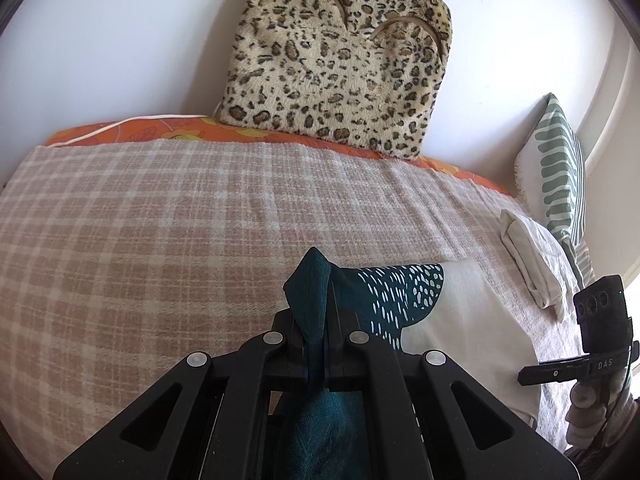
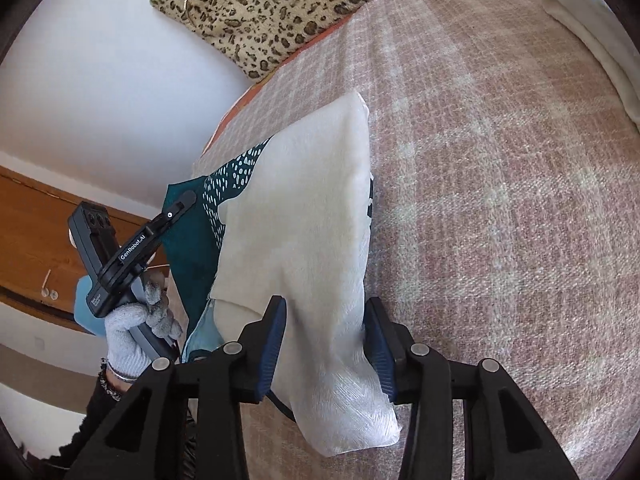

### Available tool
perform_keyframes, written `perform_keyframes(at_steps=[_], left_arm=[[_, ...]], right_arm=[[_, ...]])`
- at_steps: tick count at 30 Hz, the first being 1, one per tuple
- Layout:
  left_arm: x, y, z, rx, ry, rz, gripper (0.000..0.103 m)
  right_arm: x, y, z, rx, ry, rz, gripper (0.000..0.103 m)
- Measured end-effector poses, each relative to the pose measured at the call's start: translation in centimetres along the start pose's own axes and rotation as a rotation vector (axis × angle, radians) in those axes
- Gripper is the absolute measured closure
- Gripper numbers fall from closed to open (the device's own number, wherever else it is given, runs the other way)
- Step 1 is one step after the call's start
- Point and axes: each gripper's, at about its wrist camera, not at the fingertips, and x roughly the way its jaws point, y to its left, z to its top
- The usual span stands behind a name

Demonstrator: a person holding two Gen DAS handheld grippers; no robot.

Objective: Fold small clothes
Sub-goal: 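Lift the folded T-shirt with both tools and carry it onto the white shirt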

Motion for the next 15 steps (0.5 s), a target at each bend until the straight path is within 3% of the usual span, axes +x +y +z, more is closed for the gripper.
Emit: perform_keyframes(at_steps=[2, 4, 6, 9, 11, 15], left_arm=[[0.3, 0.1, 0.0, -0.009, 0.006, -0.002, 0.1], [0.5, 0.2, -0.1, -0.014, 0.011, -0.002, 0.1], [0.7, 0.1, -0.1, -0.018, 0.015, -0.004, 0.1], [0.3, -0.2, -0.2, -0.005, 0.006, 0.0, 0.1], [-0.3, -0.5, -0.1, 0.01, -0.013, 0.004, 0.1], [-1.5, -1.2, 0.3, 0.03, -0.045, 0.0, 0.1]], right_arm=[[0.3, -0.9, 0.4, 0.039, 0.005, 0.073, 0.062], [1.1, -1.2, 0.7, 0.059, -0.003, 0.098, 0.078], [2.2, -0.6, 0.7, 0.045, -0.003, 0.1, 0.084], [3.3, 1.5, 0.3, -0.05, 0.011, 0.011, 0.099], [2.9, 2.9, -0.2, -0.113, -0.009, -0.049, 0.1], [0.8, 4.4, -0.6, -0.172, -0.077, -0.089, 0.101]])
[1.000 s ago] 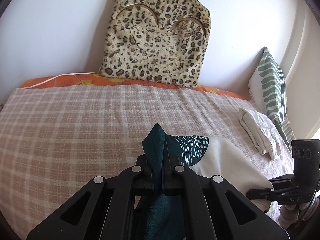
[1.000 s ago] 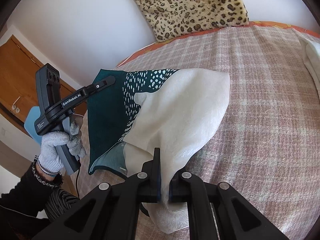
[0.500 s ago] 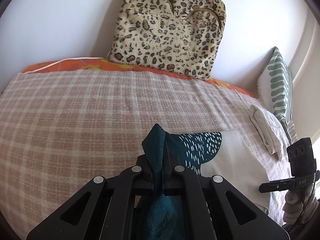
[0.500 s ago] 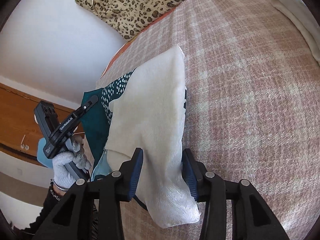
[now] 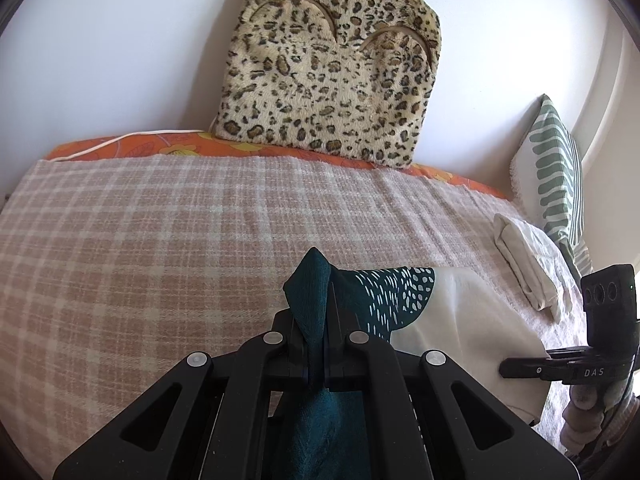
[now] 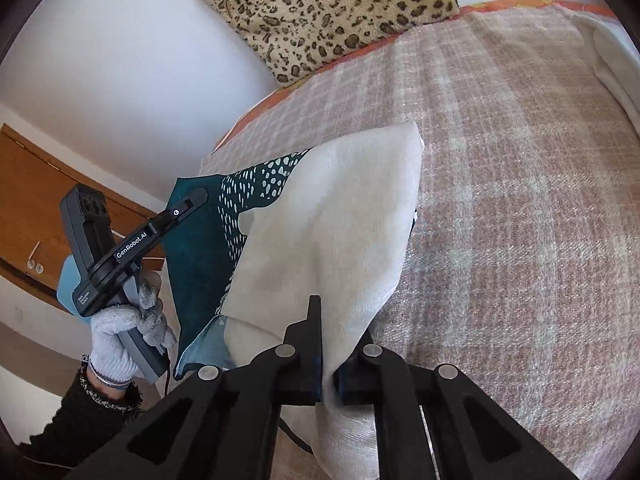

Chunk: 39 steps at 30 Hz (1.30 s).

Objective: Fold small clothes
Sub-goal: 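Lift the folded T-shirt with both tools and carry it onto the white shirt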

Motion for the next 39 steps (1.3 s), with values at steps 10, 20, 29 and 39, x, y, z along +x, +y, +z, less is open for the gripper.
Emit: perform_keyframes(at_steps=[10, 20, 29, 39], left_arm=[[-2.8, -3.4, 1.3, 0.049, -0.067, -0.033, 0.1], [-4.2, -10.3, 4.3, 0.122, -0.118, -0.106, 0.1], [-1.8, -18.7, 5.7, 0.171, -0.132, -0.206, 0.1], [1.8, -28.2, 6.5, 0.225, -0.114, -0.313, 0.1]], right_arm=[[-4.4, 2.2, 0.1, -0.081, -0.083, -0.068, 0.101], [-11.5, 0.9, -0.5, -0.09, -0.167, -0.095, 0.101], [-18.9, -3.4, -1.2, -0.06, -0.249, -0.149, 0.101], [-26.5, -9.2, -1.3, -0.04, -0.312, -0.265, 0.101]])
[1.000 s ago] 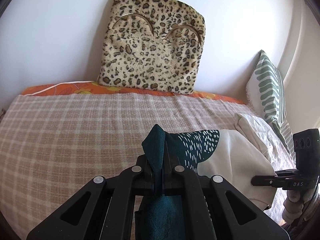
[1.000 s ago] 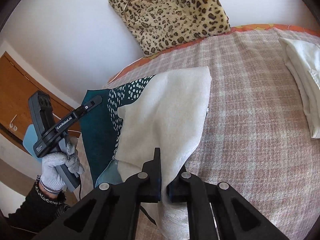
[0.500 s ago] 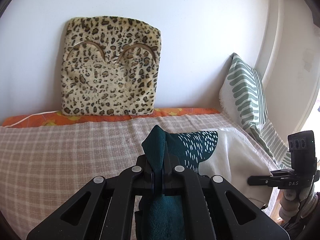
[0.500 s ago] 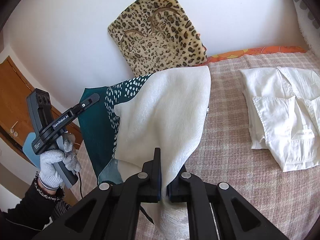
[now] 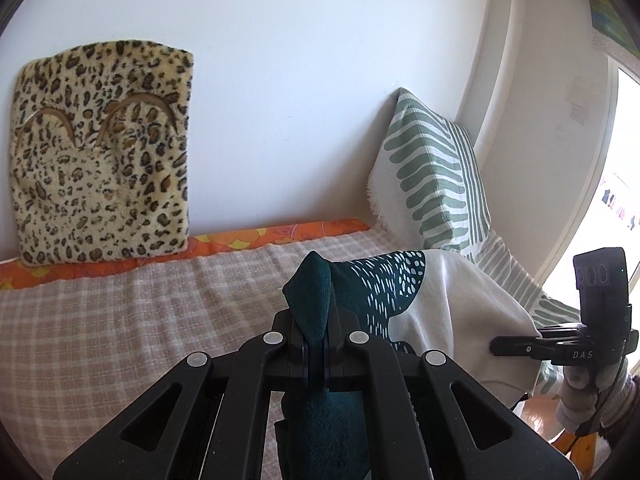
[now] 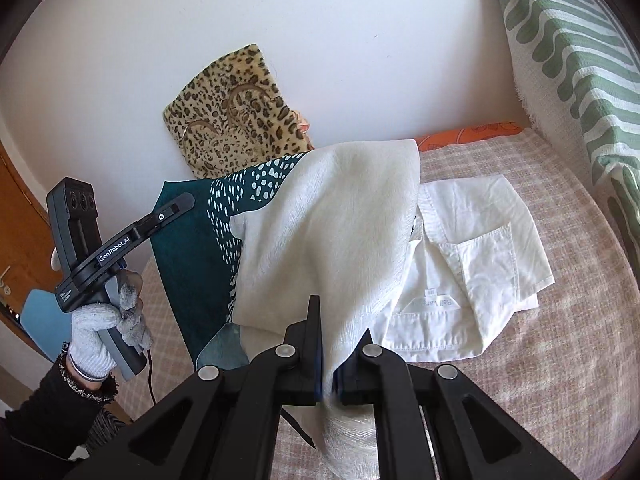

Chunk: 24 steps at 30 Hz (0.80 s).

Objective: Fold small clothes
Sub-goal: 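Lift the folded T-shirt with both tools and carry it onto the white shirt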

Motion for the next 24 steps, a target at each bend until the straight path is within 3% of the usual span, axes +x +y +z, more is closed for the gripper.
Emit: perform_keyframes(at_steps=[11, 17, 24], left_arm=[[8.0, -5.3, 1.2, -0.001, 0.024, -0.051, 0.1], [12.2, -5.4, 1.6, -0.002, 0.043, -0.027, 0.1], [16.5, -2.9, 0.9, -0.013, 0.085, 0.044, 0.1]], right_arm=[[-3.4, -7.8, 2.6, -0.026, -0.031, -0.094, 0.101], [-0.5, -11.1, 4.6, -0.039, -0.01, -0.08, 0.101], [5.0, -15.2, 5.8, -0.029, 0.054, -0.041, 0.101]])
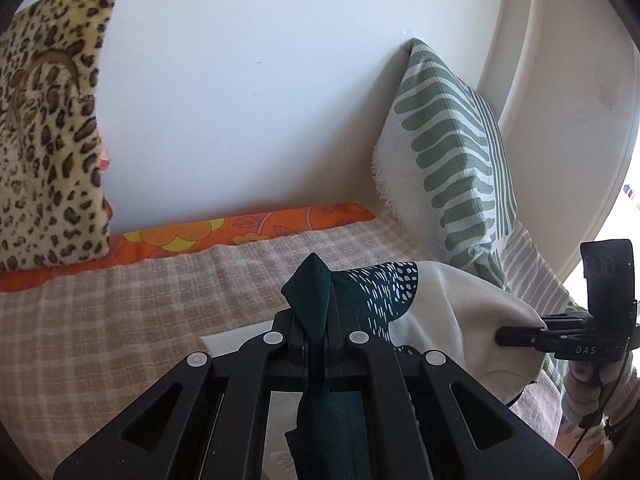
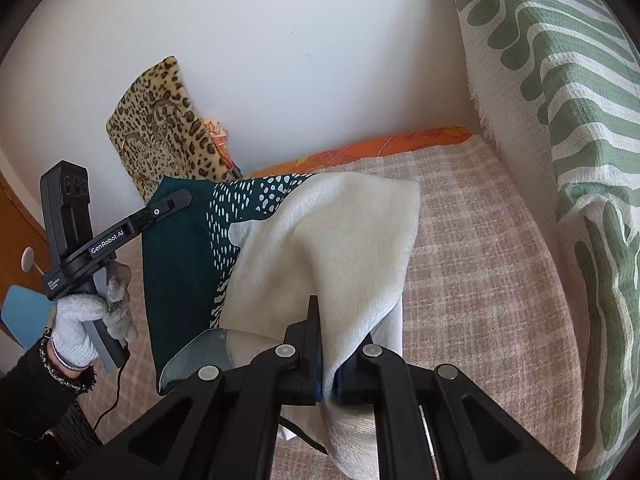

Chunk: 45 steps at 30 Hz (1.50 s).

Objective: Fold small clothes
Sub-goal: 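Lift the folded T-shirt with both tools and carry it onto the white shirt, then lower the T-shirt onto the white shirt and open both tools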

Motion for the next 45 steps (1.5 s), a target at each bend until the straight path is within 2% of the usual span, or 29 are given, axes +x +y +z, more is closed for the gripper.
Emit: perform_keyframes(at_steps=[3, 5, 7, 8, 10, 12, 15, 18, 23, 25, 28, 32, 34, 39, 45], left_arm=[[1.2, 1.3, -0.4, -0.008, 0.019, 0.025, 0.1], [1.9, 1.9, -0.6, -0.006, 0.034, 0.048, 0.1], [2.4, 2.4, -0.7, -0.003, 0.043, 0.066, 0.1], [2.7, 2.5, -0.7, -0.002, 0.05, 0.082, 0.095], [3.1, 2.9, -0.5, 0.002, 0.069, 0.122, 0.086], [2.7, 3.3, -0.3, 0.0, 0.051, 0.181, 0.069], [1.4, 4.0, 0.2, -0.009, 0.013, 0.22, 0.067], [0.2, 3.9, 0.6, 0.0, 0.002, 0.194, 0.067], [-0.5, 1.0, -0.6, 0.054, 0.026, 0.107, 0.067], [0.1, -0.1, -1.3, 0.073, 0.049, 0.082, 0.067], [1.6, -0.6, -1.9, 0.1, 0.066, 0.104, 0.067], [4.5, 1.5, -2.6, 0.032, 0.152, 0.151, 0.067], [5.1, 2.6, -3.0, 0.002, 0.165, 0.168, 0.067], [3.9, 3.0, -3.0, 0.02, 0.151, 0.188, 0.067], [0.2, 2.6, -2.6, 0.035, 0.113, 0.17, 0.065]], right_arm=[[1.8, -1.5, 0.1, 0.04, 0.015, 0.03, 0.101], [3.0, -2.4, 0.0, 0.066, 0.043, 0.081, 0.1], [3.8, -2.6, -0.2, 0.069, 0.078, 0.096, 0.095], [4.1, -2.7, -0.4, 0.067, 0.097, 0.086, 0.093], [4.2, -2.9, -0.7, 0.076, 0.12, 0.059, 0.071], [3.8, -3.2, -0.8, 0.08, 0.12, 0.015, 0.067], [2.1, -3.5, -0.3, 0.093, 0.063, -0.073, 0.067], [0.0, -2.8, 0.6, 0.065, -0.031, -0.141, 0.067], [-0.4, 0.3, 2.4, -0.014, -0.104, -0.13, 0.067], [0.8, 1.7, 3.0, -0.036, -0.096, -0.122, 0.068], [3.1, 3.5, 3.3, -0.072, -0.068, -0.114, 0.068], [6.2, 4.5, 3.1, -0.089, -0.019, -0.125, 0.068], [7.6, 4.6, 2.9, -0.09, 0.008, -0.142, 0.068], [9.0, 4.9, 2.4, -0.107, 0.041, -0.197, 0.068], [7.1, 5.4, 2.6, -0.066, 0.014, -0.233, 0.068]])
